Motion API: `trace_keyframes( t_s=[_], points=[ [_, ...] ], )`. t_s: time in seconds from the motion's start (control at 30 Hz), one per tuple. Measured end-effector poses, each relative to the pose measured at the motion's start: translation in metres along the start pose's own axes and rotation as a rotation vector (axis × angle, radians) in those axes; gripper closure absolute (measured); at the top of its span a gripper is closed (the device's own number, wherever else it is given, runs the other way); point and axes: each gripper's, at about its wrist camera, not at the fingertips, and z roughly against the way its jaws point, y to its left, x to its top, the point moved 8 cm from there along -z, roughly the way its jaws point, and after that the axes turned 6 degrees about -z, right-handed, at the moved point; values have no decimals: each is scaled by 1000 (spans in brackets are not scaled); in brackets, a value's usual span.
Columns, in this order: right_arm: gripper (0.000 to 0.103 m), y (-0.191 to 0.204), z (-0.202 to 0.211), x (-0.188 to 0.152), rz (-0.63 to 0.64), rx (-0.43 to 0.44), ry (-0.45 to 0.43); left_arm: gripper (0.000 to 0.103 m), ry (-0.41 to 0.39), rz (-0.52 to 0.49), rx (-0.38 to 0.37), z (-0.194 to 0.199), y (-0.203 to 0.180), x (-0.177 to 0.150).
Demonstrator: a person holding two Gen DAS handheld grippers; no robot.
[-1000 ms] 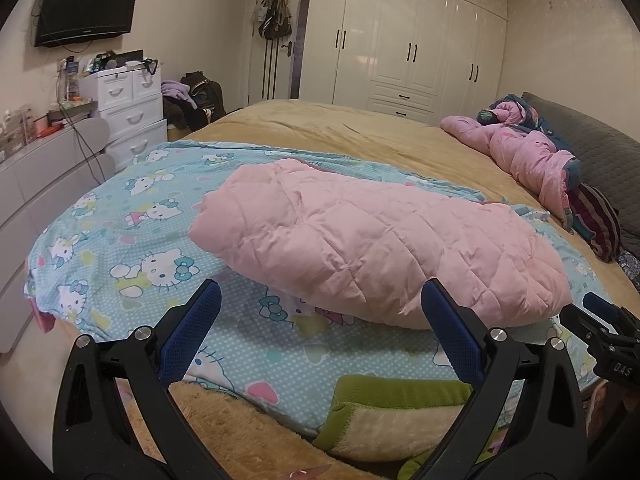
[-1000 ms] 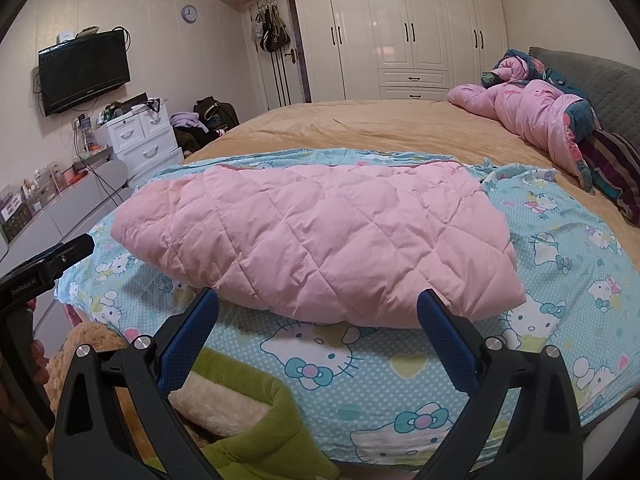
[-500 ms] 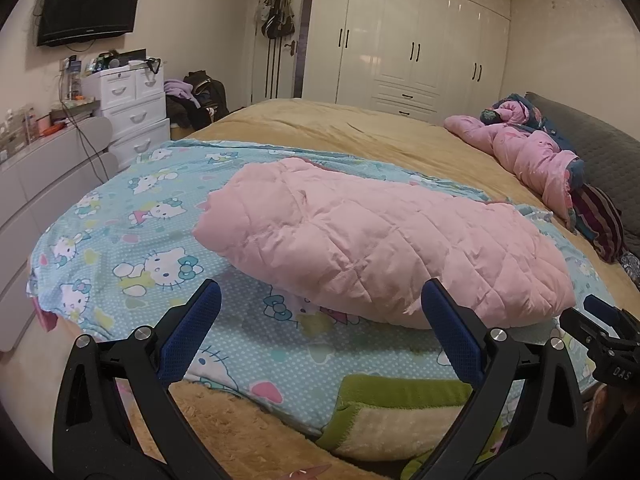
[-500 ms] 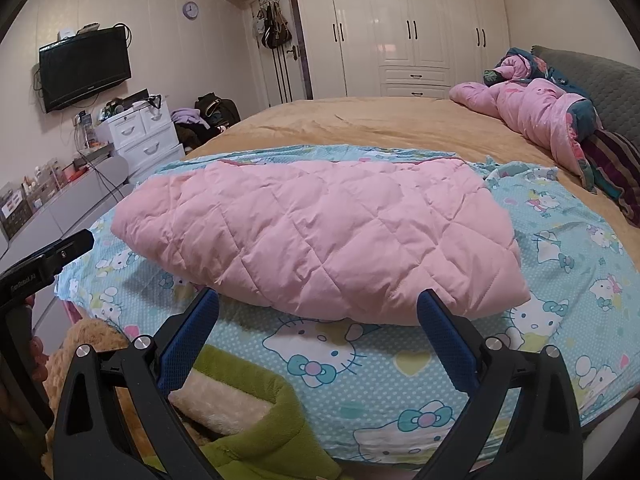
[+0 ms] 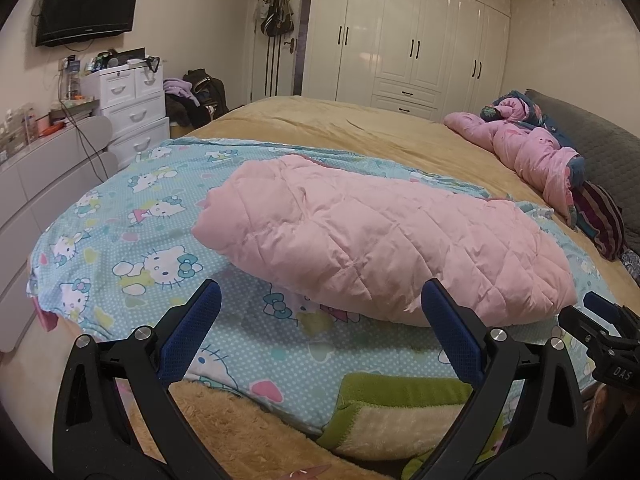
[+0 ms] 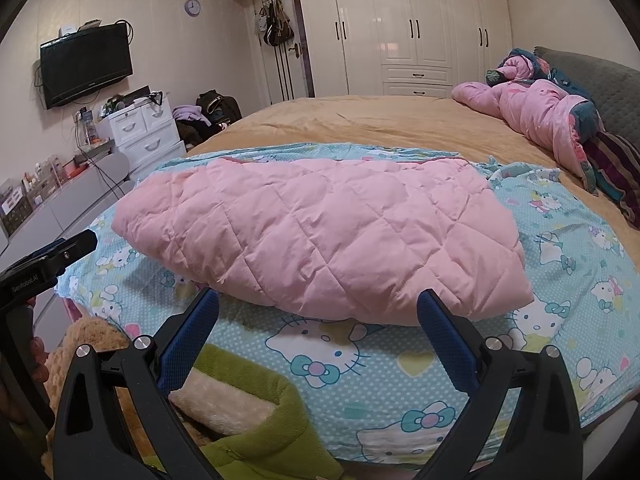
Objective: Fold large clothes
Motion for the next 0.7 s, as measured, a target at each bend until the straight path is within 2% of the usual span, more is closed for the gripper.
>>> trace_keyframes(
  t_s=[0.7],
  points=[
    [4, 2, -3, -2, 5, 3, 7, 9, 7, 5, 9, -1, 4, -5]
  ],
)
